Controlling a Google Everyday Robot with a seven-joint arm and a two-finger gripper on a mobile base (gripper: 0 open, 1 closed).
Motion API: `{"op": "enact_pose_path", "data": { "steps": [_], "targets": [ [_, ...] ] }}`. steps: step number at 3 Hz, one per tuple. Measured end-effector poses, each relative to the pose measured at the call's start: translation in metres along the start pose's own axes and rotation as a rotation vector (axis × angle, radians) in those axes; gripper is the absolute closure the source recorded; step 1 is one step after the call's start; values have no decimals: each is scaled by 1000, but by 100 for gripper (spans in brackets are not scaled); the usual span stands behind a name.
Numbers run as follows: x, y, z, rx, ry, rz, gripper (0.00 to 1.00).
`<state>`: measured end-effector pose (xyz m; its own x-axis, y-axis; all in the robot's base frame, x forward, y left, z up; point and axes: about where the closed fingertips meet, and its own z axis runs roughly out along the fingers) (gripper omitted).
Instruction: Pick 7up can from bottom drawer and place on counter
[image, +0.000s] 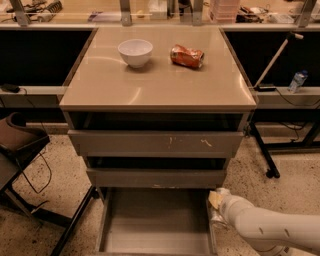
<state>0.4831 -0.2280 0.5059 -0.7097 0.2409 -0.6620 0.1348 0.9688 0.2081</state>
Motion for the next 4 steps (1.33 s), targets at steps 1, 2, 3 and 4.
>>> {"op": "enact_pose_path", "data": {
  "steps": [1, 2, 3, 4],
  "targets": [
    [0, -1, 0, 1, 0, 1, 100],
    [-35, -4, -22, -7, -31, 16, 100],
    [-84, -19, -74, 36, -106, 76, 100],
    [-115, -18, -127, 97, -193, 71, 100]
  ]
}}
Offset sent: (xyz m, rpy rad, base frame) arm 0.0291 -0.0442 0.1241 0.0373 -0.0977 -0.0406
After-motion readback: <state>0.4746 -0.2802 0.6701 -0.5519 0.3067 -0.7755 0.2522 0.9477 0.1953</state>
